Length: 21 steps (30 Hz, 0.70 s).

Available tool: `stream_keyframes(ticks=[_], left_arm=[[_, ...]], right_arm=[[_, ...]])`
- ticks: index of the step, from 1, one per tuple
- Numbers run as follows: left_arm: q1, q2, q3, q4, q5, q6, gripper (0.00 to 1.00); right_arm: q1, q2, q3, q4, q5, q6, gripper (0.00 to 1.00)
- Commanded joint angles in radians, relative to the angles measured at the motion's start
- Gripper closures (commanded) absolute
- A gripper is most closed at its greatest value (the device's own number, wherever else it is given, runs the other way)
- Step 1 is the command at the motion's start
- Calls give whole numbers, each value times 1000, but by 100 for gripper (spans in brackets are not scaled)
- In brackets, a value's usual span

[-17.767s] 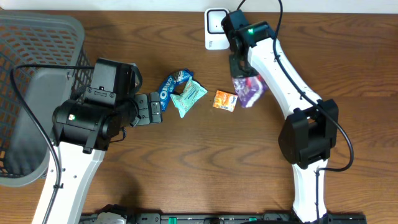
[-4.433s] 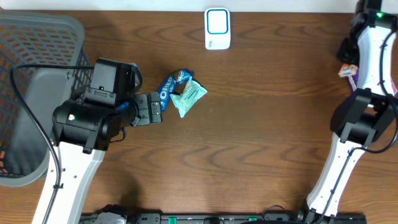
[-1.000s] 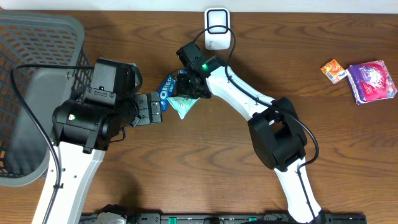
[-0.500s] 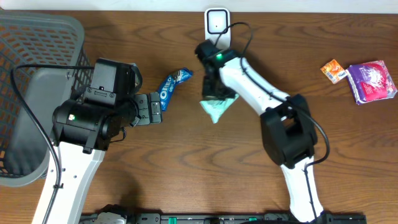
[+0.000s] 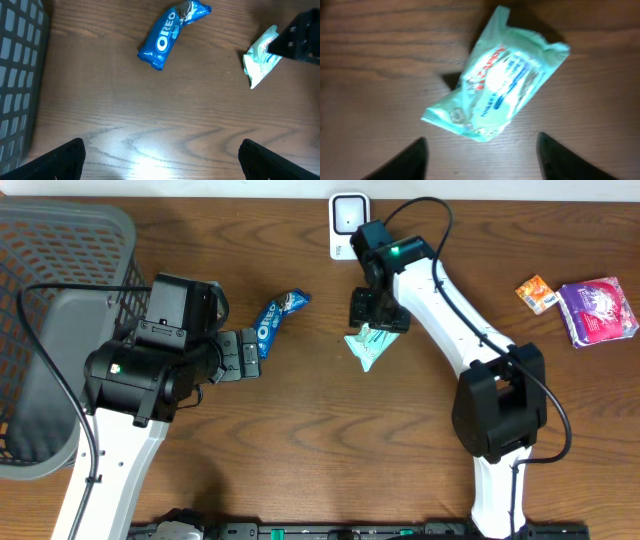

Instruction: Scan the item barcode

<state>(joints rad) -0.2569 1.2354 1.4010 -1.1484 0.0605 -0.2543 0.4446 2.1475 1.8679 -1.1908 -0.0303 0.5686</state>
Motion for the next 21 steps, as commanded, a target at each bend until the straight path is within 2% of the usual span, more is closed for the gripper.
stream_keyframes(ticks=[1,5,10,18,19,20,21], left_arm=[[5,1,2,-3,-13,6,2],[5,1,2,-3,-13,6,2],[5,1,2,-3,-13,6,2],[5,1,2,-3,-13,6,2],[5,1,2,-3,-13,6,2],[5,1,2,-3,-13,6,2],[5,1,2,-3,-13,6,2]], right_arm=[[47,4,-13,1,31,29,24],[88,28,-21,-6,180,161,23],[132,85,-26,18,281,249,22],[149,200,-26,109,317,250,22],[149,212,-26,111,316,250,23],[148,219,-26,110,315,249,29],[145,225,-26,105,312,249,42]])
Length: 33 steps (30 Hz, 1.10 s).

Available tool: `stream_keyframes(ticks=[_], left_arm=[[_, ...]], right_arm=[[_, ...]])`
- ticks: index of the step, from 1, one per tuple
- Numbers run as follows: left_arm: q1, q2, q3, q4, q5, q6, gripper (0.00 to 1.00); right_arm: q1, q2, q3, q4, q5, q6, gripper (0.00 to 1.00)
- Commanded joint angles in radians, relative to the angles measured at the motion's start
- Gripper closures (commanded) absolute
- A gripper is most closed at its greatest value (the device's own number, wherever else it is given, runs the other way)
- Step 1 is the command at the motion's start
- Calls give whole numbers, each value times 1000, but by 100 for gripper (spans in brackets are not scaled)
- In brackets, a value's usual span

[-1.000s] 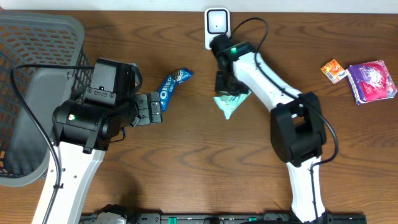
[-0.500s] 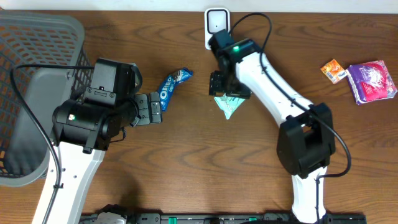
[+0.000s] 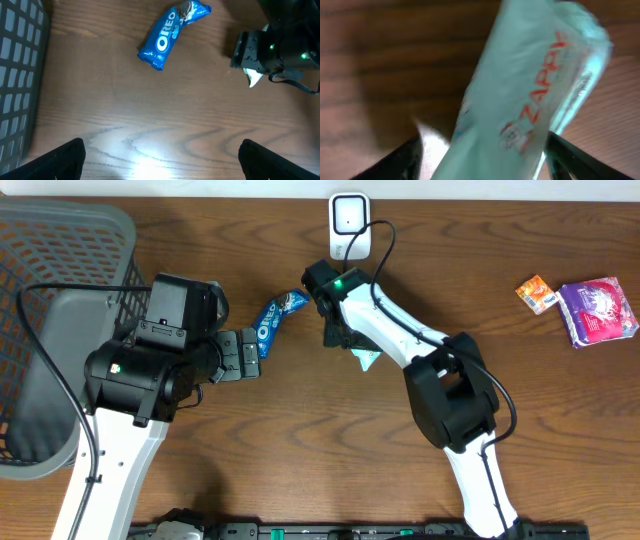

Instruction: Scan the item barcode

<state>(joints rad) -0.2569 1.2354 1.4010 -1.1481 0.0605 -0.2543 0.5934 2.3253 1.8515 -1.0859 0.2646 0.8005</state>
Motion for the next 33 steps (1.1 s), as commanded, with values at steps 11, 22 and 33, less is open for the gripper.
stream_keyframes(ticks=[11,22,33], left_arm=[[5,1,2,-3,-13,6,2],[5,1,2,-3,-13,6,2],[5,1,2,-3,-13,6,2]], right_arm=[[-34,-5,55,-61,-152,-146,86],[-274,-71,61,-8,-1008,-516,99],[-465,-68,-200,128,-1372,-622,86]])
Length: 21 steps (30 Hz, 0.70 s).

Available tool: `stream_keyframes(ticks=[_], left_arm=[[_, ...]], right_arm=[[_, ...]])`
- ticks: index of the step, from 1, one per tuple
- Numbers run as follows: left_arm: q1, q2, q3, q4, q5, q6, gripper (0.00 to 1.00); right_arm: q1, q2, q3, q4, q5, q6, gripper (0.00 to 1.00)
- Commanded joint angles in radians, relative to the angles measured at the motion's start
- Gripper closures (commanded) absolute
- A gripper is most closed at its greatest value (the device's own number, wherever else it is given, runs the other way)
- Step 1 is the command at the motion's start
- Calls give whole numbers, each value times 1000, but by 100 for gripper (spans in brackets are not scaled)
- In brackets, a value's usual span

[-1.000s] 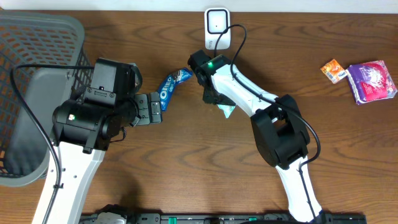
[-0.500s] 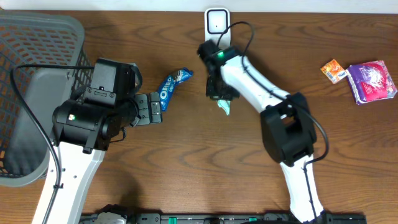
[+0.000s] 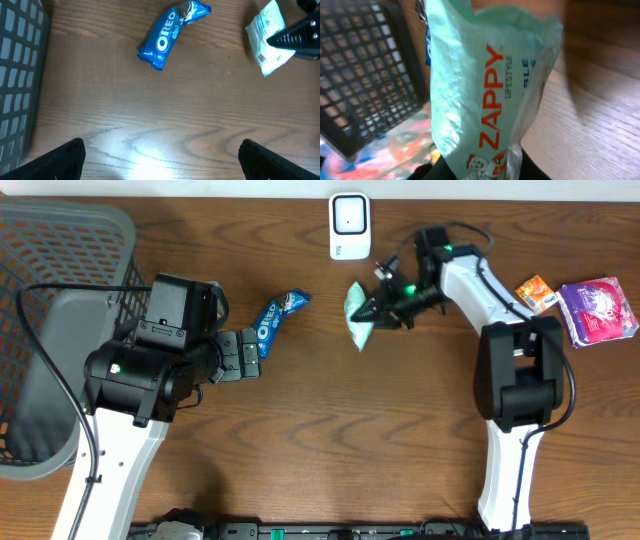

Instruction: Scan the item barcode

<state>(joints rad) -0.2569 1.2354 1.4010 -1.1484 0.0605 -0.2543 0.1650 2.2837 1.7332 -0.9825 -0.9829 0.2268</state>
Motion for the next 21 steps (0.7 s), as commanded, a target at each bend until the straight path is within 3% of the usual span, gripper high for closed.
stream_keyframes(ticks=[1,4,8,11,17,18,21], left_arm=[[5,1,2,-3,-13,6,2],[5,1,2,-3,-13,6,2],[5,1,2,-3,-13,6,2],[5,1,2,-3,-13,6,2],[5,1,2,-3,-13,6,2],[5,1,2,-3,-13,6,2],[5,1,2,-3,-13,6,2]], right_arm=[[-50,-26,-111,37,-113,-47,84],[-107,-27,-158,25,55,-21,62],[-180,-58,-129,-74,296,4,43],[-202,-102,-95,-127,376,4,38],[-184,-230,-67,-158,435,0,41],[-172,-250,-67,-153,435,0,46],[-117,-283,-67,-104,435,1,76]])
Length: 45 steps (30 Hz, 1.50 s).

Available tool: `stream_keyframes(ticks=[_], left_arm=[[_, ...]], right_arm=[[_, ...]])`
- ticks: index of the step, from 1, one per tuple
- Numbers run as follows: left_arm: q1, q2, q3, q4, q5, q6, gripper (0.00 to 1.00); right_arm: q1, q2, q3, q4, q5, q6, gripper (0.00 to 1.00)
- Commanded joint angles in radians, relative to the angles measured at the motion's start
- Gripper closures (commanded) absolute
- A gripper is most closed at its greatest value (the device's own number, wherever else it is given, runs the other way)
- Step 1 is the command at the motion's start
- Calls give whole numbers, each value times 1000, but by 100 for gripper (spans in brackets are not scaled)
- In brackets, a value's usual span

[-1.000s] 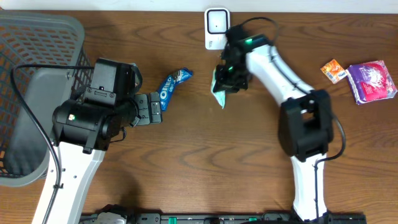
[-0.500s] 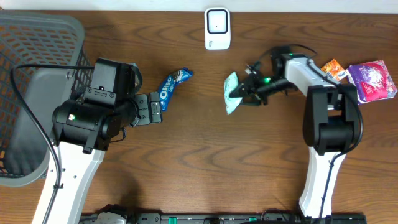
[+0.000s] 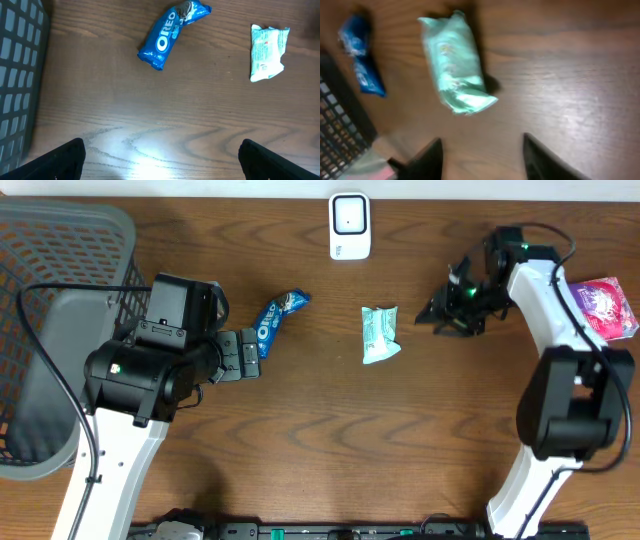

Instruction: Scan the item barcode

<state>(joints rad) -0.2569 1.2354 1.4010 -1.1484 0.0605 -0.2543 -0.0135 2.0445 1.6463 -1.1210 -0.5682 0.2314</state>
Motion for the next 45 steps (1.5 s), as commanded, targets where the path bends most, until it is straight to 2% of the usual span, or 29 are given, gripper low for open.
stream_keyframes(ticks=[1,2,3,8,14,21,25,30,33,35,37,39,45], left_arm=[[5,1,2,-3,-13,6,2],[5,1,2,-3,-13,6,2],[5,1,2,-3,-13,6,2],[5,1,2,-3,-13,6,2],[5,1,2,-3,-13,6,2],[5,1,2,-3,-13,6,2],[5,1,2,-3,-13,6,2],[5,1,2,-3,-13,6,2],[5,1,2,-3,-13,6,2],[5,1,2,-3,-13,6,2],[5,1,2,-3,-13,6,2],[5,1,2,-3,-13,6,2],[5,1,2,-3,-13,6,2]], right_arm=[[80,-43,20,54,21,2,84],[98,-43,20,74,22,11,95],[115,-39,19,94,33,27,99],[217,-4,11,185,220,167,99],[299,64,10,190,409,248,99],[320,200,10,192,429,247,99],[300,207,17,156,428,247,99],[267,166,118,12,429,230,86],[256,152,199,-87,429,187,83],[257,151,245,-147,430,144,76],[269,151,250,-170,430,118,67],[283,151,248,-184,438,112,66],[336,151,232,-168,439,112,50]])
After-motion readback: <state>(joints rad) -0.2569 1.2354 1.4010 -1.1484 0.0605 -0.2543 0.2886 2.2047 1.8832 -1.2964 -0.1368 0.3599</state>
